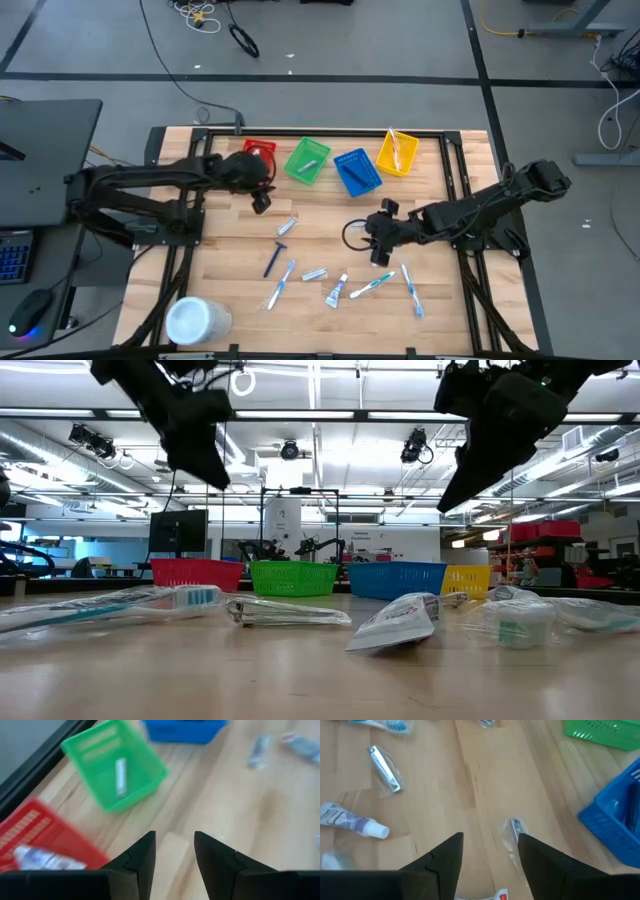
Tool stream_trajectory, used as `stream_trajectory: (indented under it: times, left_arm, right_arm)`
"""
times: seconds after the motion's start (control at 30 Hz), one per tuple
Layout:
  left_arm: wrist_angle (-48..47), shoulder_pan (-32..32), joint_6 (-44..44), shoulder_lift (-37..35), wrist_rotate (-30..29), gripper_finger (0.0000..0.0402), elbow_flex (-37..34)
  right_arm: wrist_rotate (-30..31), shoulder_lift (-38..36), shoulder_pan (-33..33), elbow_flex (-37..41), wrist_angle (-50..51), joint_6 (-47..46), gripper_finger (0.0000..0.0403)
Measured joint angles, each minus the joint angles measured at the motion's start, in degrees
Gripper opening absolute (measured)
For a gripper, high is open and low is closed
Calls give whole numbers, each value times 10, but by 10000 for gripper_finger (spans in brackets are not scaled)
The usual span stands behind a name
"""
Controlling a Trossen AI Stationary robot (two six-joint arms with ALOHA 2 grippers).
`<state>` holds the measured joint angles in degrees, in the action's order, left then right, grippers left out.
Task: Pick & Place Travel size toiletries
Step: Put the silver nail cutter in the green bin
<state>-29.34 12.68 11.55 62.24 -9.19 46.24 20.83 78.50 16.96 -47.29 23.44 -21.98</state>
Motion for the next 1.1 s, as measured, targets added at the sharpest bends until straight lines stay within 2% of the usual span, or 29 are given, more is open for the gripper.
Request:
stream_trajectory:
  times: [0.2,0.43,0.53,0.7,1.1]
  left_arm:
    - [17,-42,-3,-25,0,142,0]
    - [82,-85,-52,-27,7,142,0]
    - [97,-91,-17,-27,-24,142,0]
    - [106,-99,-19,-27,-3,142,0]
    - [139,-105,-35,-27,8,141,0]
  right_arm:
    - [1,0,-5,0,1,0,202]
    - [0,0,-5,0,0,0,202]
    - [-1,0,-5,0,1,0,202]
    - [-1,0,-5,0,2,0,202]
    - [0,0,-5,0,3,0,202]
